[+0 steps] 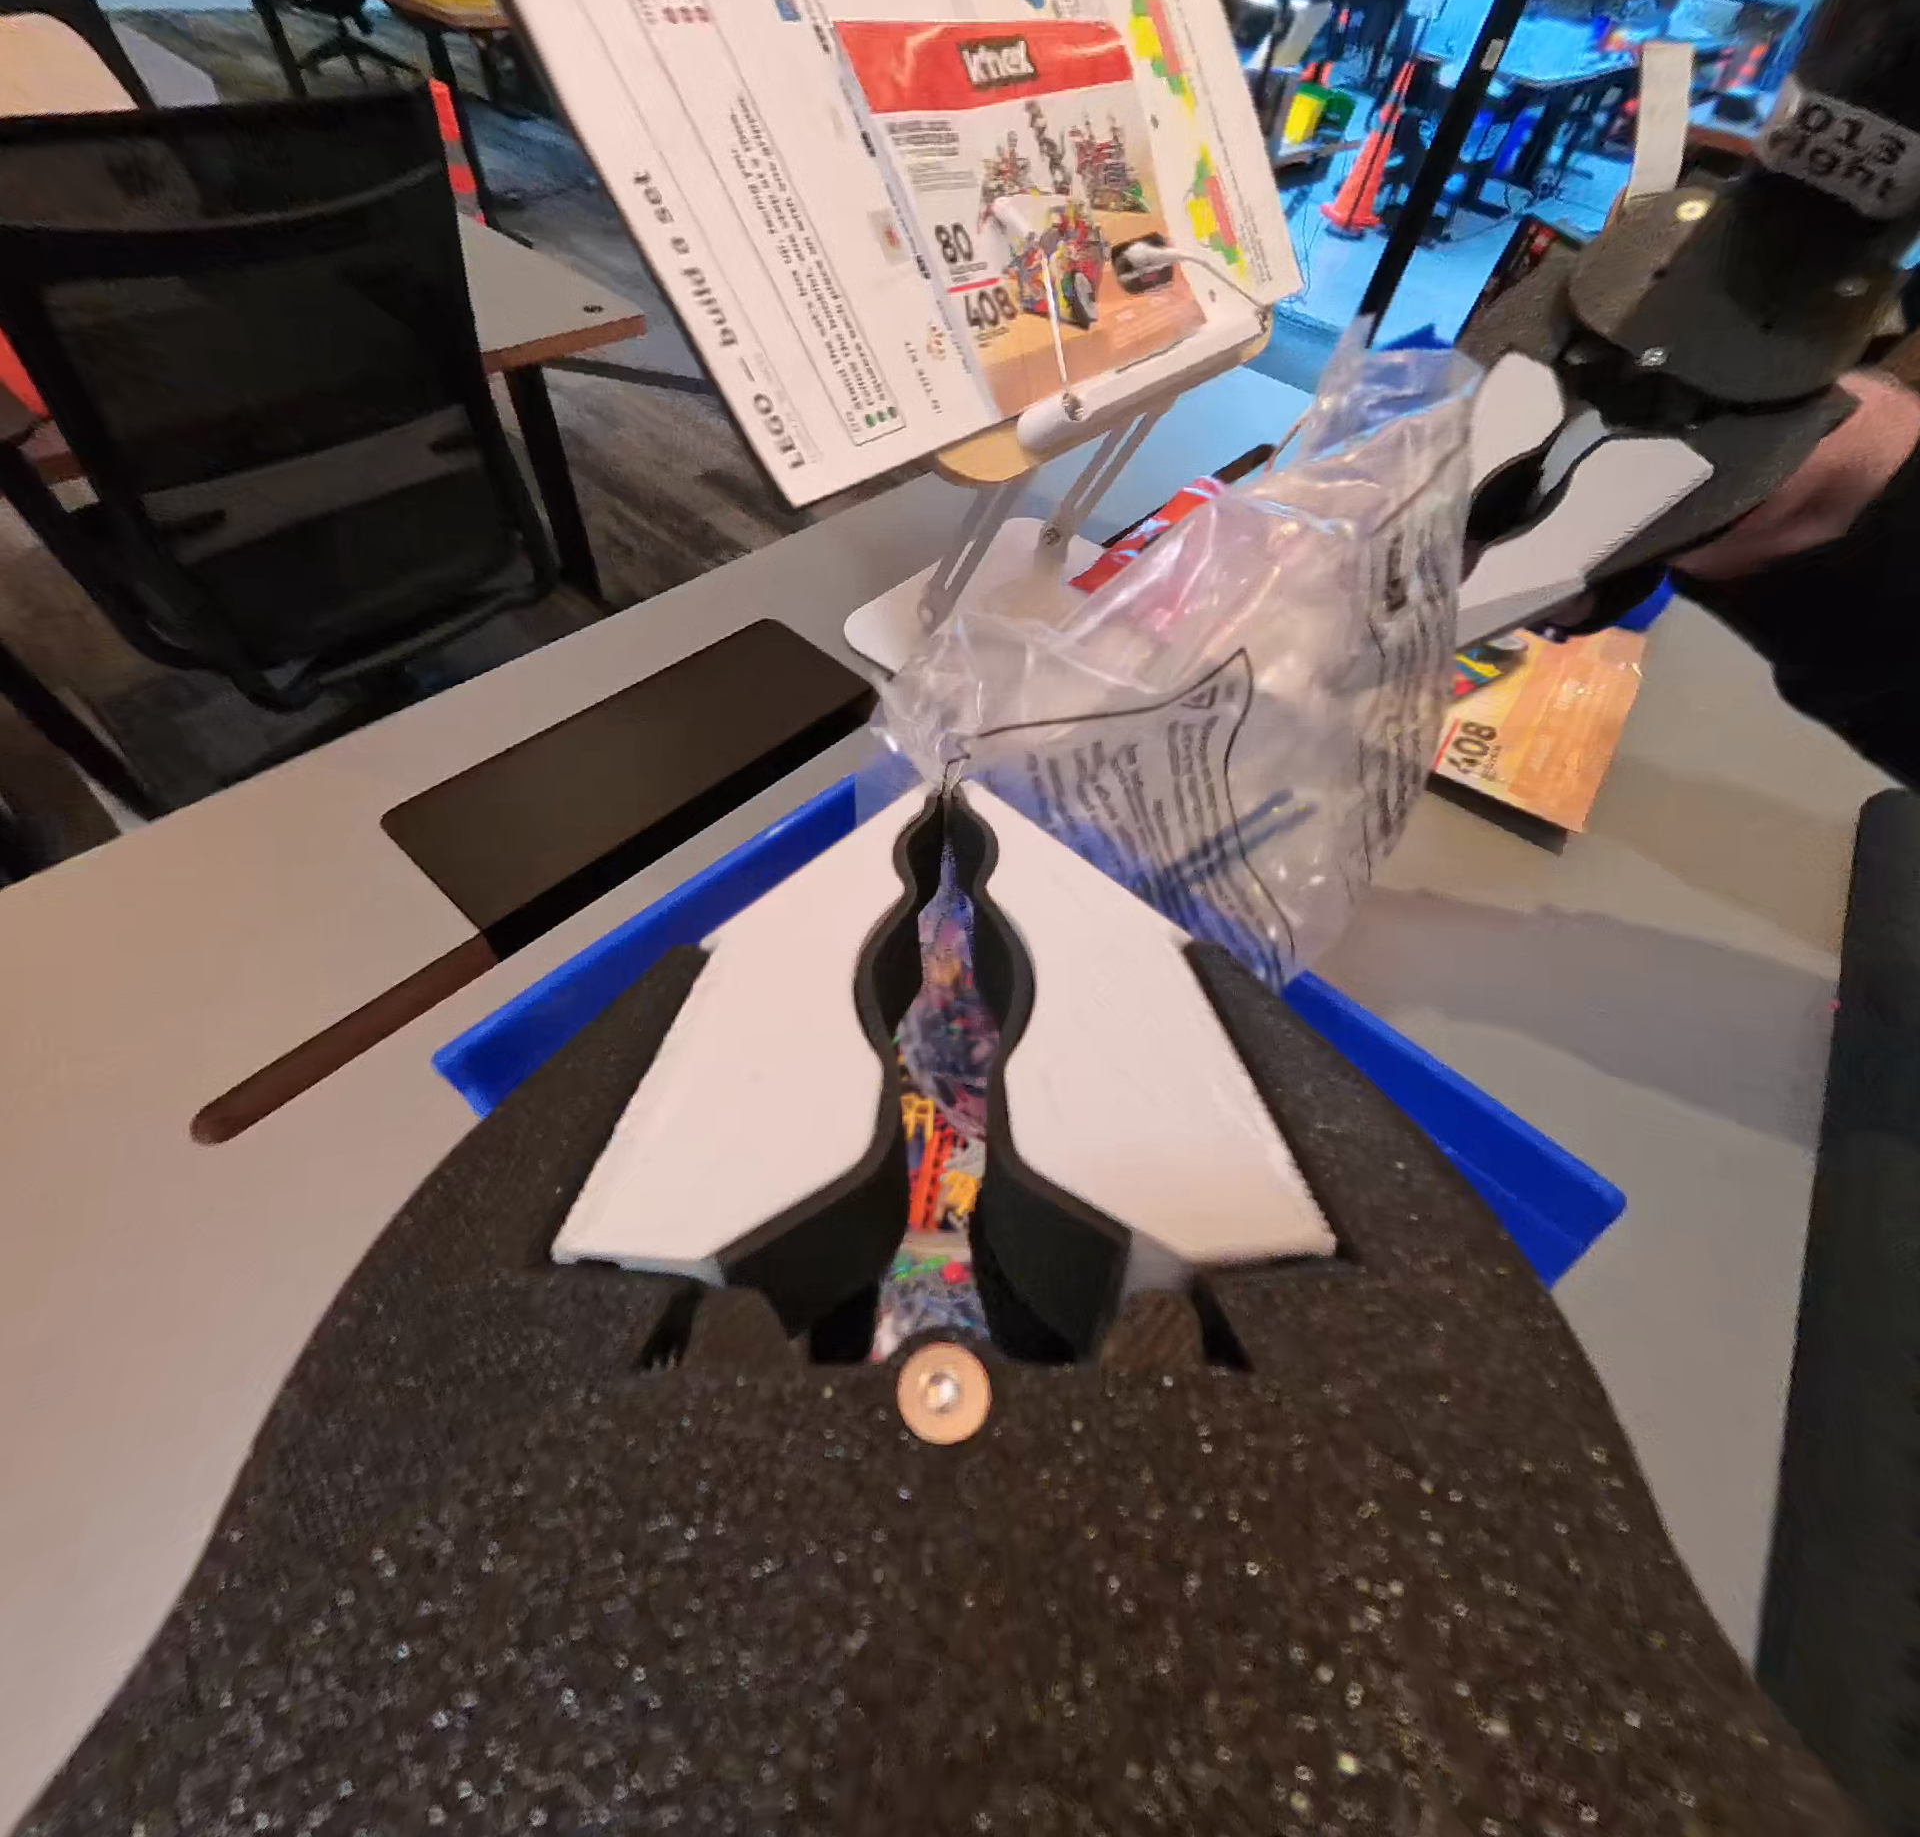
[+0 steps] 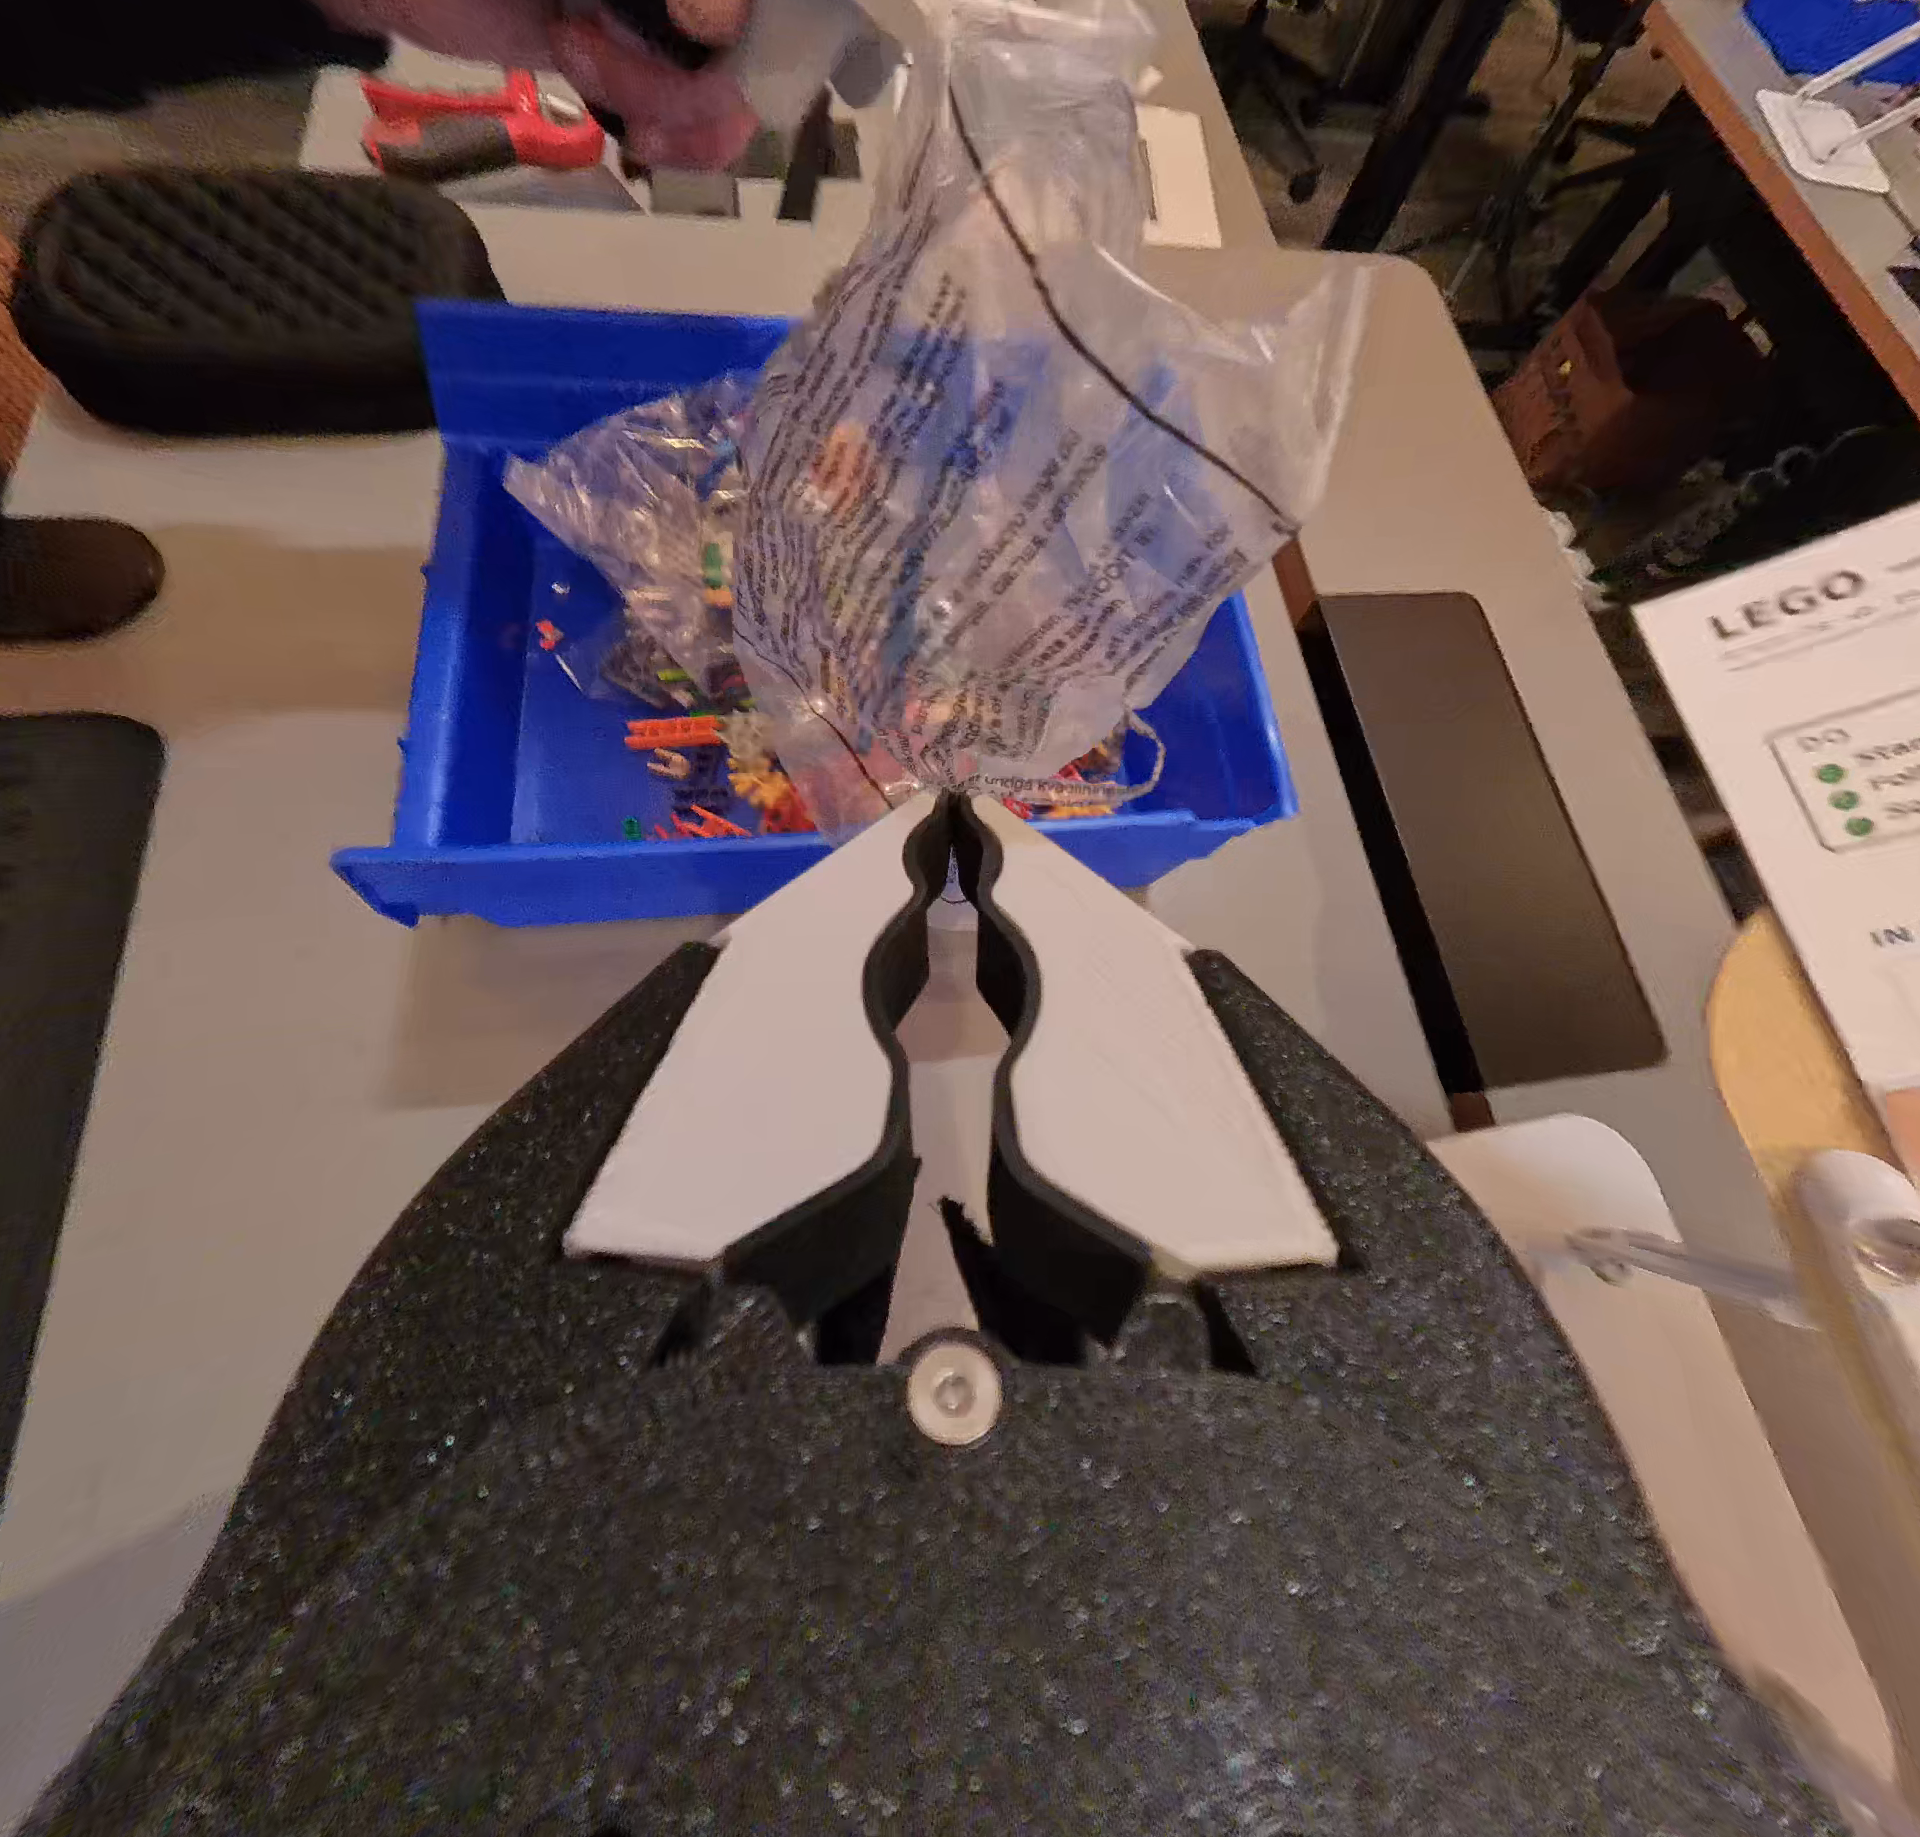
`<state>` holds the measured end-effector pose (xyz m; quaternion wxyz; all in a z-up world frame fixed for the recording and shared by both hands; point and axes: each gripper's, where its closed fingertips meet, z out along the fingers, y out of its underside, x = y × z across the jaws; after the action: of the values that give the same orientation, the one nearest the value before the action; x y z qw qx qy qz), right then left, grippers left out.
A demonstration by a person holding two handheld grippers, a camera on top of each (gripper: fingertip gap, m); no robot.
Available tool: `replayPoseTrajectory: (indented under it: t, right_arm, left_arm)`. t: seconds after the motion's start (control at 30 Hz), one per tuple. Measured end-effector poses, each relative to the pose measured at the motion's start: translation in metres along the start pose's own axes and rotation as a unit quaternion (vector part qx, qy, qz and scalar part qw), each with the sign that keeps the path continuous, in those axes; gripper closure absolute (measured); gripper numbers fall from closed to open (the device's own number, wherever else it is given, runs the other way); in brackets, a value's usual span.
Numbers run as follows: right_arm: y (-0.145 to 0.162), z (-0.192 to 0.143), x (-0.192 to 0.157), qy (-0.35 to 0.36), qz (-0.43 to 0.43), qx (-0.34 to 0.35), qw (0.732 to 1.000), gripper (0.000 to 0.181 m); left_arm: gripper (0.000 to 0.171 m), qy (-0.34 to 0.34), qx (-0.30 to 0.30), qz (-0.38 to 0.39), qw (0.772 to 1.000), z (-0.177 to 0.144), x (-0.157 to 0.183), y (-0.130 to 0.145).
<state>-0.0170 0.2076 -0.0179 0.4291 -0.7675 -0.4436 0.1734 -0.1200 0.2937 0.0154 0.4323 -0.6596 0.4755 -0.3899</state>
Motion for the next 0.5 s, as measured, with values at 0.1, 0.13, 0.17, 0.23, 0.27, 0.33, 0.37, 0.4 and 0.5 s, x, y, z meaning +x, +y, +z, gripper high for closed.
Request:
replayPoseTrajectory:
  t: [0.1, 0.13, 0.17, 0.23, 0.27, 0.33, 0.37, 0.4, 0.5]
  right_arm:
    - [-0.003, 0.008, -0.008, -0.009, 0.007, 0.005, 1.000, 0.181]
    - [-0.001, 0.009, -0.009, -0.010, 0.006, 0.004, 1.000, 0.181]
    - [-0.001, 0.009, -0.006, -0.007, 0.015, 0.009, 1.000, 0.181]
    - [0.003, 0.005, 0.002, 0.009, 0.028, 0.005, 1.000, 0.181]
    - [0.003, 0.004, 0.001, 0.007, 0.026, 0.006, 1.000, 0.181]
    - [-0.004, -0.002, 0.001, 0.001, 0.038, 0.028, 0.999, 0.181]
    - [-0.007, -0.005, 0.002, -0.001, 0.049, 0.040, 0.998, 0.181]
    - [-0.008, -0.005, 0.003, -0.001, 0.053, 0.043, 0.998, 0.181]
    - [-0.007, -0.001, 0.003, 0.001, 0.064, 0.045, 0.997, 0.181]
  left_arm:
    - [0.171, 0.016, 0.009, 0.009, 1.000, 0.005, 0.018, -0.011]
    - [0.171, -0.020, 0.000, 0.015, 1.000, 0.006, 0.005, -0.008]
    - [0.171, -0.045, -0.002, 0.007, 0.999, 0.002, -0.009, -0.006]
    - [0.171, -0.046, -0.004, -0.003, 0.999, 0.000, -0.015, -0.004]
    - [0.171, -0.066, -0.035, 0.020, 0.997, 0.002, -0.018, 0.003]
    - [0.171, -0.060, -0.041, 0.014, 0.997, 0.003, -0.014, 0.005]
    - [0.171, -0.051, -0.026, 0.002, 0.998, 0.002, -0.012, 0.001]
    - [0.171, -0.051, -0.021, -0.003, 0.998, 0.001, -0.013, -0.001]
    - [0.171, -0.070, -0.044, 0.029, 0.996, 0.001, -0.014, 0.001]
